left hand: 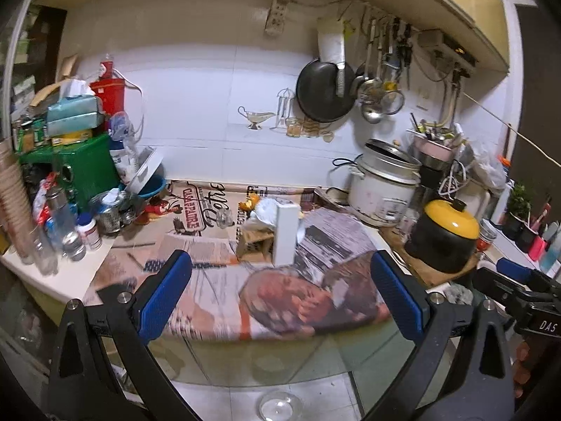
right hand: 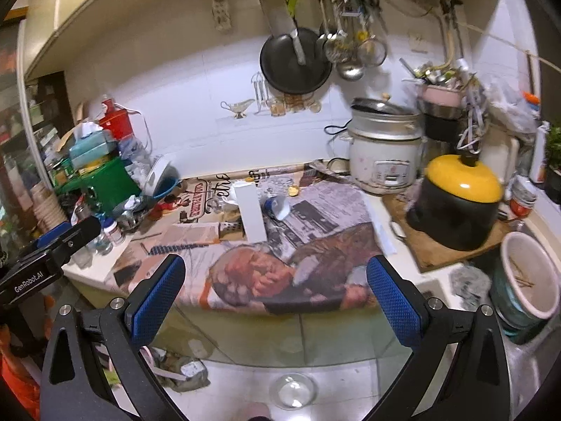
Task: Collect trash
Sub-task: 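Move the right tool toward the white paper carton on the counter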
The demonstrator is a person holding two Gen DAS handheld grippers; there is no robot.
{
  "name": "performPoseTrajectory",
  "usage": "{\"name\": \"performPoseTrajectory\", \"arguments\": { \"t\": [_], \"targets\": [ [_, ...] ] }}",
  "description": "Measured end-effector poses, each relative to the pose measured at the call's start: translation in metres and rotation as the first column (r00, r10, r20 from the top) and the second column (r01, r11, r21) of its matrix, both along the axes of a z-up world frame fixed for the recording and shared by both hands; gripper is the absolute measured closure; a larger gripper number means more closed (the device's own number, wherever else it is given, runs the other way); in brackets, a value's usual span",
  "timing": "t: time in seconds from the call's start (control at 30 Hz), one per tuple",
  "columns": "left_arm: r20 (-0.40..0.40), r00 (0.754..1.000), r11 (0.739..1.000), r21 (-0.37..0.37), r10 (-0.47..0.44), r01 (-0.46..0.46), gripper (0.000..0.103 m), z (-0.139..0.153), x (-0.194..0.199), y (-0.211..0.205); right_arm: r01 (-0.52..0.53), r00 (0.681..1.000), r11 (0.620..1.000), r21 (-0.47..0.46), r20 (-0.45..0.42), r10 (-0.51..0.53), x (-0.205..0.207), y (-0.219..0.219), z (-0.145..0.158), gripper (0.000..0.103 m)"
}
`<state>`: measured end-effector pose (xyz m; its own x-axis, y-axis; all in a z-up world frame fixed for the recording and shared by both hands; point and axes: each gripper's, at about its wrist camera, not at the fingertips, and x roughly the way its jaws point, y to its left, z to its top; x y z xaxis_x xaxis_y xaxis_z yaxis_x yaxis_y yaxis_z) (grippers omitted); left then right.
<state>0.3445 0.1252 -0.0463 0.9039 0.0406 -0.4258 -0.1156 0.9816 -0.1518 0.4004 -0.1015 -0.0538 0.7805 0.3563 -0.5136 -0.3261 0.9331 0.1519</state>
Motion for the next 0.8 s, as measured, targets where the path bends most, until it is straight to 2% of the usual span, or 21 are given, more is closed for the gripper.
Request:
{"name": "performPoseTrajectory", "arguments": {
  "t": [0.17, 0.37, 0.5, 0.67, 0.8],
  "targets": [
    [-0.056, 0.998, 1.0, 0.011, -0.024, 0.024, 0.001, -0.011, 0.067, 0.049, 0.011, 0.999, 1.0, -0.003, -0.038, -0.011, 0.054, 0.044, -0.004, 0.0],
    [-0.156, 0.988, 1.0, -0.007, -0.006, 0.005, 0.001, -0.049, 0.134, 0.099, 0.001, 0.997, 1.0, -0.021, -0.076, -0.003, 0.114, 0.091, -0.018, 0.0],
    [-0.227, 0.974, 0.999, -0.034, -0.01, 0.002, 0.001, -0.073, 0.164, 0.121, -0.018, 0.993, 0.999, -0.048, -0.119, 0.012, 0.161, 0.124, -0.037, 0.0],
    [-0.286, 0.958, 1.0, -0.021, 0.012, -0.018, 0.001, -0.09, 0.188, 0.143, -0.012, 0.989, 0.999, -0.047, -0.15, 0.005, 0.212, 0.145, -0.062, 0.001],
    [-0.312, 0.949, 0.999, 0.001, 0.036, -0.038, 0.001, -0.097, 0.205, 0.155, -0.006, 0.973, 1.0, -0.022, -0.229, 0.001, 0.254, 0.153, -0.086, 0.004]
  ]
}}
